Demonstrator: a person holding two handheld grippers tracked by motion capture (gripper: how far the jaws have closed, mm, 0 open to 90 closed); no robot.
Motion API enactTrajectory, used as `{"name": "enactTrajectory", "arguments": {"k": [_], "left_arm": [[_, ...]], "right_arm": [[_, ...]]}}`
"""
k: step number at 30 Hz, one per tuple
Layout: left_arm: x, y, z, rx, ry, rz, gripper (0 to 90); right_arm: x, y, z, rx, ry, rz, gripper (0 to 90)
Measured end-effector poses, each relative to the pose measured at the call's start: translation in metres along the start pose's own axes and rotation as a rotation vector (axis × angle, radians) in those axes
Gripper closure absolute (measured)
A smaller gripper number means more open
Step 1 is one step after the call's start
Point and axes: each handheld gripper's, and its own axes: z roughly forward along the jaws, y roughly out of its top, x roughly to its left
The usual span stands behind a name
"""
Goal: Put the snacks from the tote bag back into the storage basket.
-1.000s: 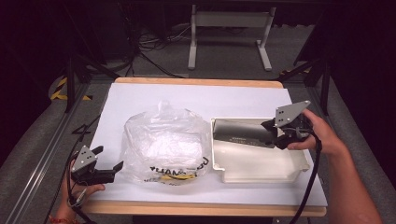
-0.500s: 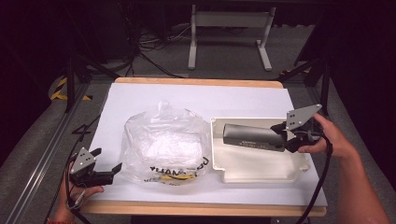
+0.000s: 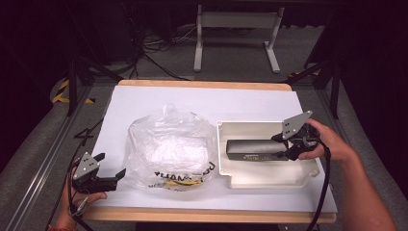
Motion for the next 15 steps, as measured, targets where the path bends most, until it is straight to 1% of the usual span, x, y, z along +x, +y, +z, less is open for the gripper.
{"name": "enactTrajectory", "arguments": {"k": [1,4,8,15], "left_arm": [[0.0,0.0,0.0,0.002,-0.001,0.002,5.0],[-0.001,0.0,0.0,0.003,-0.004,0.002,4.8],[-0.001,0.001,0.0,-0.008,-0.001,0.001,4.7],[-0.002,0.001,-0.001,-0.009,0.001,0.002,4.7]], "right_arm": [[0.0,0.0,0.001,0.006,-0.001,0.001,42.9],[-0.003,-0.002,0.003,-0.011,0.001,0.005,42.9],[-0.004,-0.005,0.005,-0.009,0.009,0.006,42.9],[-0.007,-0.01,0.007,0.029,0.017,0.009,42.7]]}}
